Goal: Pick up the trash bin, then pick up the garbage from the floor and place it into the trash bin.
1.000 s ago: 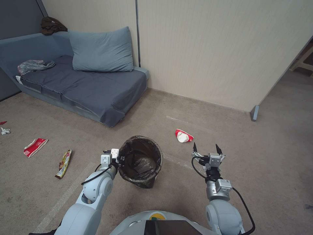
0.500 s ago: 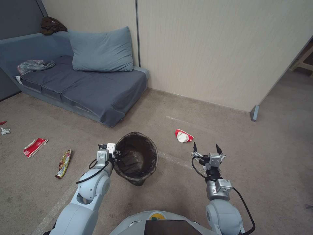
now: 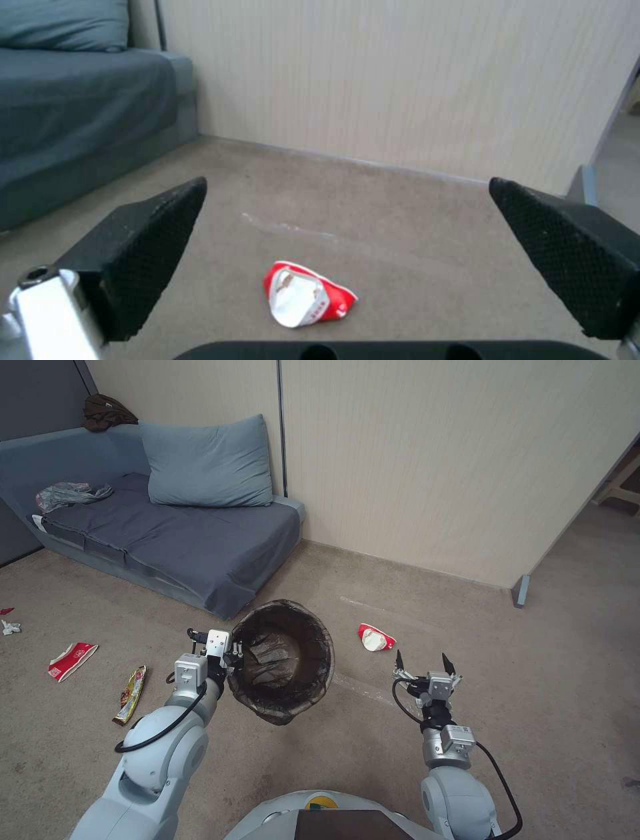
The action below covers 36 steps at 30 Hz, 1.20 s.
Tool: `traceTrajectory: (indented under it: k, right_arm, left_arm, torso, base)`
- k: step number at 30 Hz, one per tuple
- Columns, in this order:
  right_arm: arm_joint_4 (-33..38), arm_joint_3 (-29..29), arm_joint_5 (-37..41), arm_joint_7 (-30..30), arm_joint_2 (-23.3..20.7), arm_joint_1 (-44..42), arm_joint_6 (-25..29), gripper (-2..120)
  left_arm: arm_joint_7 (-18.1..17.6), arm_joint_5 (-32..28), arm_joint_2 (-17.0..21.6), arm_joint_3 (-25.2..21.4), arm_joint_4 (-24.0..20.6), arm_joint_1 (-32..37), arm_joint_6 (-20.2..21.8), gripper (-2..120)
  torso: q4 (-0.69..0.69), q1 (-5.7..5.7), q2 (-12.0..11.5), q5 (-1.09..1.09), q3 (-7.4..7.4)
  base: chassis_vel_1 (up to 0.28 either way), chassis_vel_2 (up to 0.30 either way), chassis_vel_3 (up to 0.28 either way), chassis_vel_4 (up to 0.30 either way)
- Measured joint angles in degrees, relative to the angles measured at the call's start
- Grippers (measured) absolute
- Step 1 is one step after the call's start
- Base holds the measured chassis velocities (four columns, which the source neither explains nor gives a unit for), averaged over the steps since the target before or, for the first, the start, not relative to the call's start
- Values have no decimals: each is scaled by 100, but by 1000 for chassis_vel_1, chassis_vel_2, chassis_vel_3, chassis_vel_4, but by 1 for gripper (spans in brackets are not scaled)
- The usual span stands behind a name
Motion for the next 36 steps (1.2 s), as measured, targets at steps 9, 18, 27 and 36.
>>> traceTrajectory:
  k: [9, 18, 27, 36]
  right_arm:
    - [165, 1, -14, -88, -14, -169, 58, 100]
    - [264, 13, -87, -124, -13, -259, 187, 100]
    - [307, 9, -104, -166, 20, -311, 202, 100]
    - [315, 8, -20, -191, -1, -276, 226, 100]
  left_arm:
    - [118, 289, -86, -96, -392, 373, -4, 0]
    - [200, 454, -244, -25, -387, 487, -5, 0]
    - [243, 494, -219, 5, -373, 472, -7, 0]
    - [287, 494, -176, 3, -365, 445, -8, 0]
  torso:
    - [0, 0, 0, 0, 0]
    - [0, 0, 0, 0, 0]
    - [0, 0, 0, 0, 0]
    - [0, 0, 0, 0, 0]
  base:
    - [0, 0, 0, 0]
    - [0, 0, 0, 0]
    - [0, 0, 0, 0]
    - [-24, 27, 33, -28]
